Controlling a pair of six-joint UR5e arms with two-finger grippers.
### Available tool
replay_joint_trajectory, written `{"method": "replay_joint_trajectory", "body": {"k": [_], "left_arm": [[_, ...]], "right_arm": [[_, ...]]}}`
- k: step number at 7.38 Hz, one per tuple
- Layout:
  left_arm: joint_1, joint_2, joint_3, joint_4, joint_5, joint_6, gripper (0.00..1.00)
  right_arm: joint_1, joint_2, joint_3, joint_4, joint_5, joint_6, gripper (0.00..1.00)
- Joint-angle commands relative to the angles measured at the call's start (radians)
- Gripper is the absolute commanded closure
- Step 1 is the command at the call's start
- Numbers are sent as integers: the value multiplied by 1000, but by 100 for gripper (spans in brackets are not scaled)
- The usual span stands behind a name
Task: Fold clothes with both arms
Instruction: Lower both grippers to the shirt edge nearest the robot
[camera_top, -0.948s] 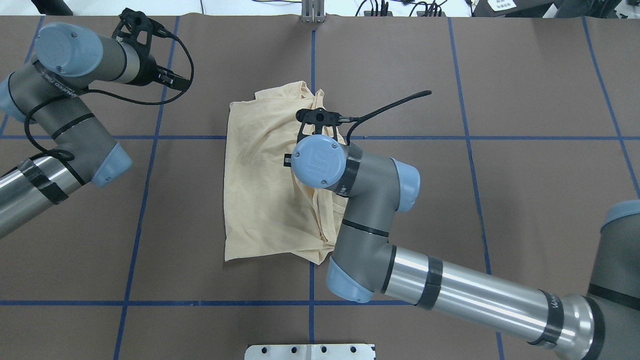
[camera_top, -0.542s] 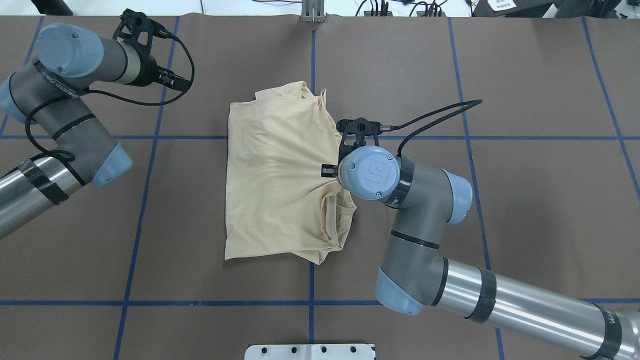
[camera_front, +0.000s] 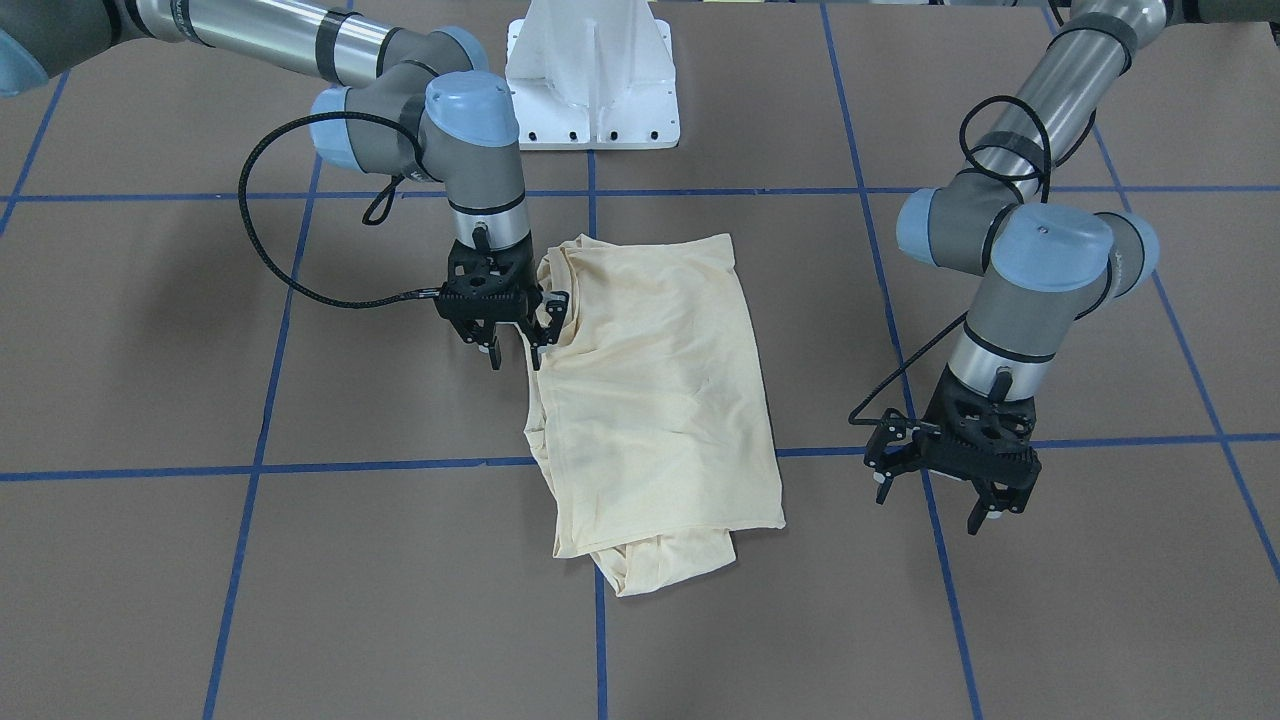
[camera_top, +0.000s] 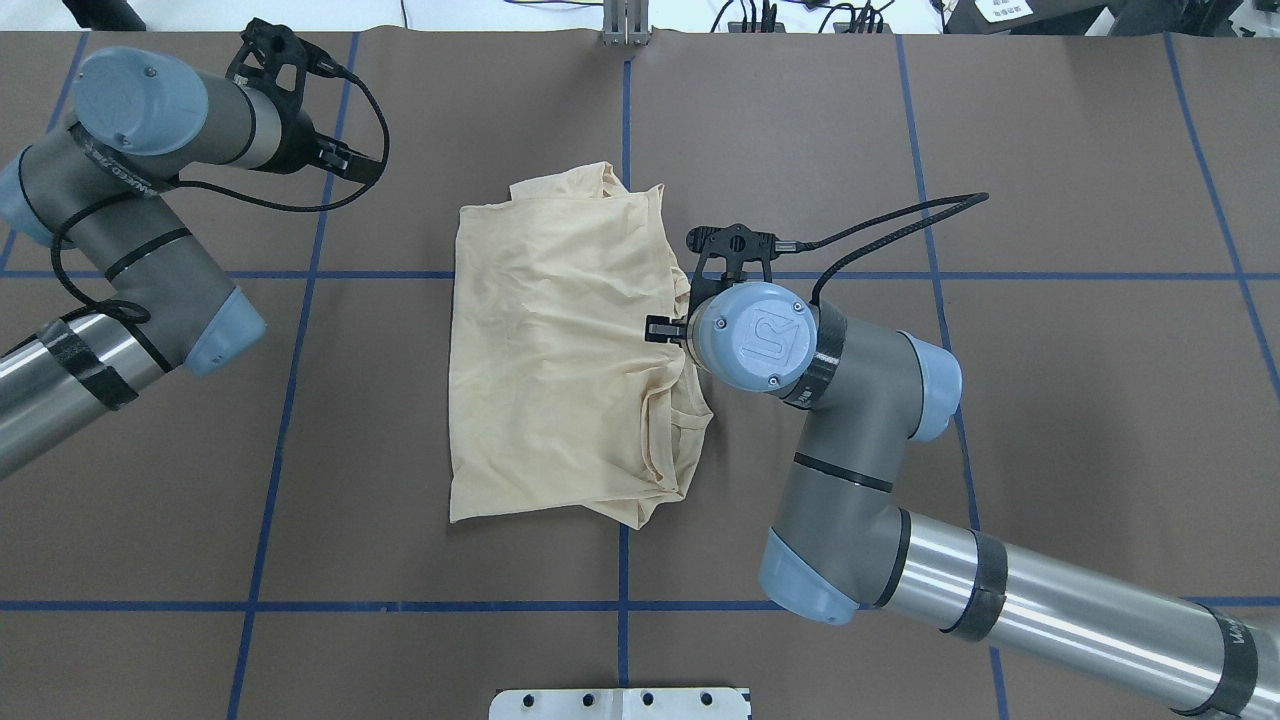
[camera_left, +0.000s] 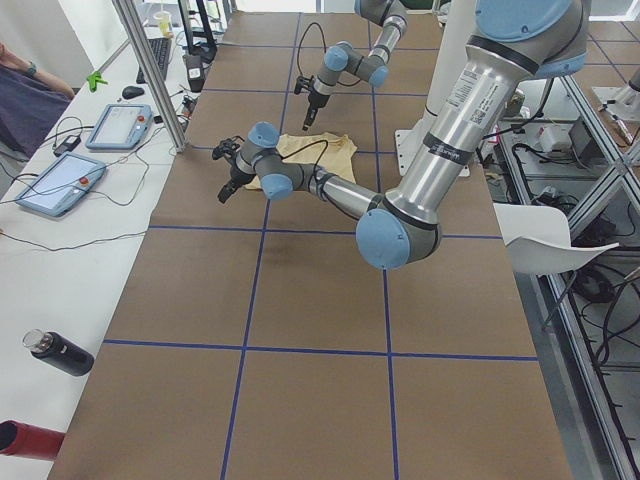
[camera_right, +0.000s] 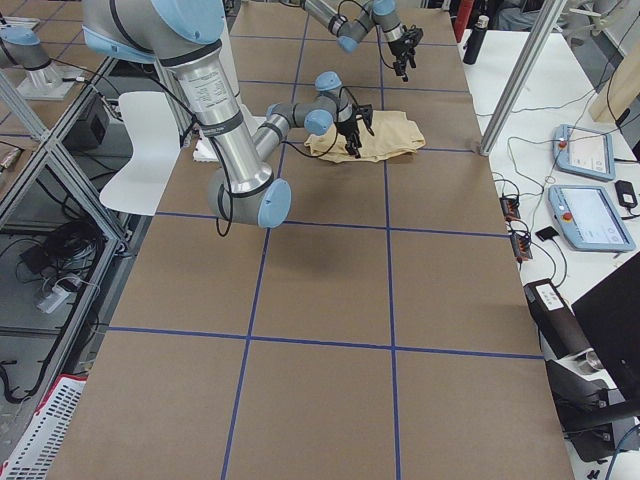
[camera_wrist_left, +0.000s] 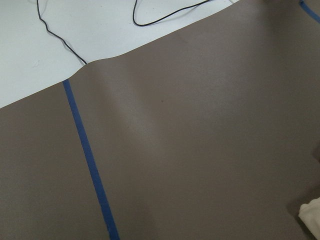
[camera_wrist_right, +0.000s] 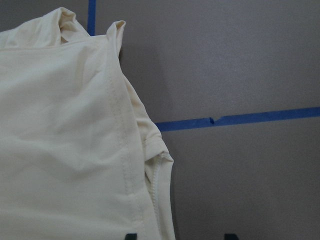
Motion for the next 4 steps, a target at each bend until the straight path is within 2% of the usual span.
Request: {"method": "replay_joint_trajectory", "body": {"k": [1,2,4], "left_arm": [[0,0,0,0,1,0,0],[0,0,2,0,1,0,0],[0,0,2,0,1,0,0]], "right_arm": [[-35,47,2,-110,6,109,0],[-72,91,4,-208,5,152,0],[-154,99,4,-290,-6,179,0]]}}
